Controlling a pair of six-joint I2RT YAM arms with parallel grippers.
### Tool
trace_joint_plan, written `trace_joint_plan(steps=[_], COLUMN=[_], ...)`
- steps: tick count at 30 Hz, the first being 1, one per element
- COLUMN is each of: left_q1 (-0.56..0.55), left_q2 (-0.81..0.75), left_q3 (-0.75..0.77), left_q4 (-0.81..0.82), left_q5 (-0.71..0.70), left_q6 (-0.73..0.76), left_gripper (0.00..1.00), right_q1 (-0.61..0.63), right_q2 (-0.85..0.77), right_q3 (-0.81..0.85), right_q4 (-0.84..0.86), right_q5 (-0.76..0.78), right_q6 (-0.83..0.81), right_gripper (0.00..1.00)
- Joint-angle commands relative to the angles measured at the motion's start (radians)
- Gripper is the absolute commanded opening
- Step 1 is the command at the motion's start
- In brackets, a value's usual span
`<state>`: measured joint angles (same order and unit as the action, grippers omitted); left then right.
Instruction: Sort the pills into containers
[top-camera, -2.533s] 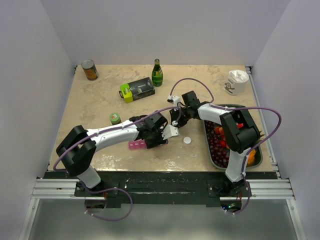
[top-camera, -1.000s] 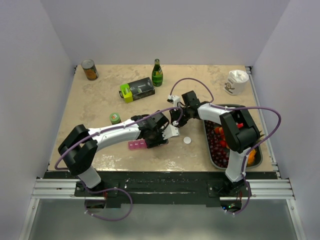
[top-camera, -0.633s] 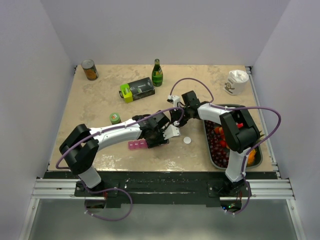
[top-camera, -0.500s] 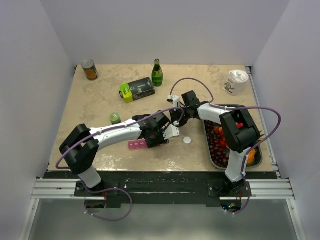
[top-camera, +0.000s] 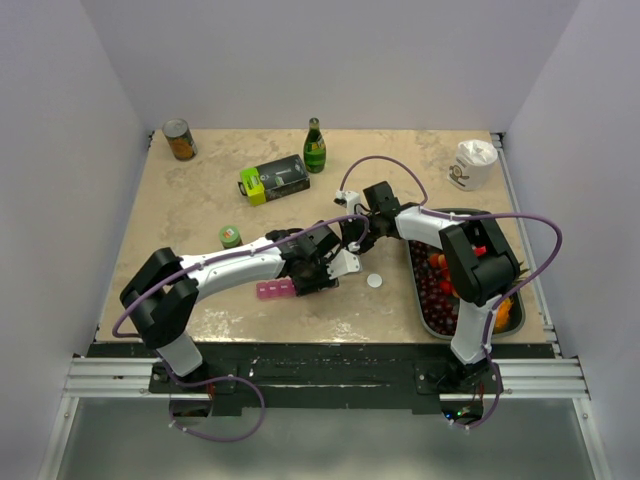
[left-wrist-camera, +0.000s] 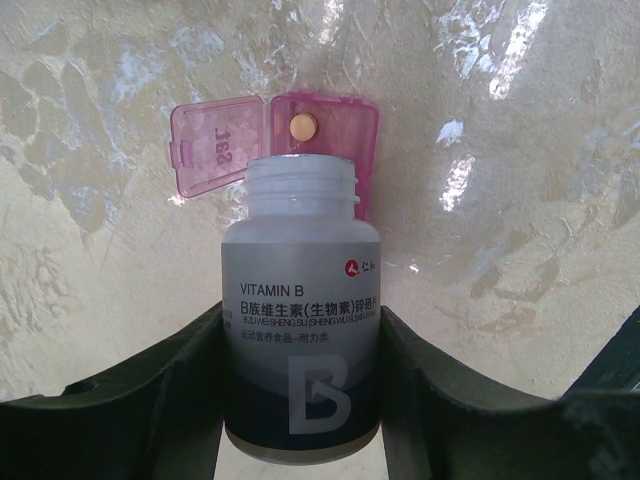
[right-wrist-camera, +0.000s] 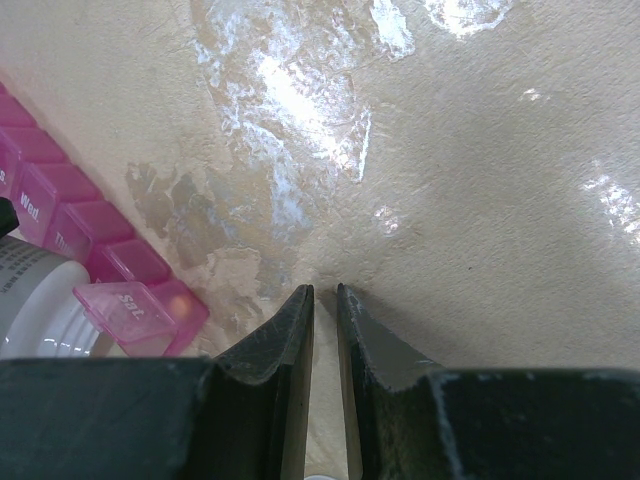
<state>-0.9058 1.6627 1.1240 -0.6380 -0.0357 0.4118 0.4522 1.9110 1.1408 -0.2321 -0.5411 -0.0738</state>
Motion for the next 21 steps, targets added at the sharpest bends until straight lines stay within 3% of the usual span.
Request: trace_joint_plan(steps=[1,21], left_q1=[-0.008,-0.013], left_q2=[0.005,0.012], left_q3=[0.045,0.059], left_q4=[-0.014,-0.025], left_q5=[-0.02,-0.027], left_q6=[0.016,0.018], left_gripper=[0.0,0.0], right_q1=[-0.003,-0.003], right_q2=[0.011,0.011], right_q3=[0.028,0.028], right_q4=[-0.007,-0.009], right_q5=[0.009,0.009], right_q6=[-0.024,-0.024], right_gripper=[0.2,0.2])
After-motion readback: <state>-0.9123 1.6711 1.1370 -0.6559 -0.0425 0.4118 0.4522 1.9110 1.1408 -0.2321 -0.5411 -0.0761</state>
